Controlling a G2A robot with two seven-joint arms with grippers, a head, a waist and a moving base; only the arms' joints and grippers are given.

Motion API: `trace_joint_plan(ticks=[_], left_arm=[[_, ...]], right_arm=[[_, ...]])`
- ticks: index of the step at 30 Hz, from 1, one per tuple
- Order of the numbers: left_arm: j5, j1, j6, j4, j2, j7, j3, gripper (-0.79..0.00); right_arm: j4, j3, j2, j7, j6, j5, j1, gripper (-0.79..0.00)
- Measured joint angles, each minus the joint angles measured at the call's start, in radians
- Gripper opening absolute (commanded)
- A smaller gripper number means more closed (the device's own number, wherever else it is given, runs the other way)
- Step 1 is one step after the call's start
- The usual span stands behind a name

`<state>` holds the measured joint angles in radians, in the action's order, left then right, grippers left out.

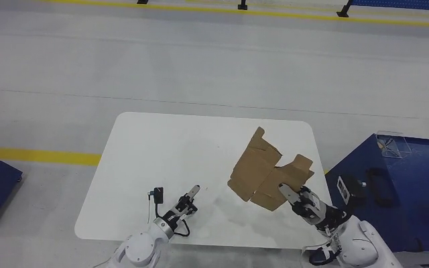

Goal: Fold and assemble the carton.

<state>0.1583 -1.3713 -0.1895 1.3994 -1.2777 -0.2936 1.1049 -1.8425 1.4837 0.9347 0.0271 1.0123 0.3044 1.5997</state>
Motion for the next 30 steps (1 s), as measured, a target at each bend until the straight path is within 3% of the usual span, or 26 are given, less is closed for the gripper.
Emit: trace_joint_plan(ticks=[7,12,18,23,28,29,30], left_arm=[[0.004,0.000,-0.001,0.005,0.000,-0.004,0.002,0.000],[0.266,0.017,-0.071,0.070,0.001,-0.097,0.113,0.000],[0.632,0.046,-0.164,0.052,0.001,-0.411,0.148,0.000],[0.510,0.088,-0.185,0.006,-0.001,-0.530,0.099,0.000],[0.420,0.108,-0.172,-0.001,0.002,-0.554,0.079,0.000],[0.412,0.106,-0.169,0.006,0.002,-0.564,0.074,-0.074],[0.401,0.105,-0.167,0.012,0.003,-0.574,0.071,-0.323]], right_arm=[[-0.002,0.001,0.000,-0.004,-0.001,0.011,0.001,-0.785],[0.052,-0.070,0.001,0.080,-0.066,-0.105,-0.015,-0.785],[0.171,-0.214,-0.008,0.391,-0.172,-0.486,-0.101,-0.785],[0.258,-0.308,-0.008,0.698,-0.248,-0.835,-0.181,-0.785],[0.327,-0.362,0.000,0.932,-0.315,-1.076,-0.228,-0.785],[0.341,-0.373,0.003,0.975,-0.334,-1.116,-0.236,-0.785],[0.353,-0.379,0.006,1.000,-0.345,-1.142,-0.243,-0.785]])
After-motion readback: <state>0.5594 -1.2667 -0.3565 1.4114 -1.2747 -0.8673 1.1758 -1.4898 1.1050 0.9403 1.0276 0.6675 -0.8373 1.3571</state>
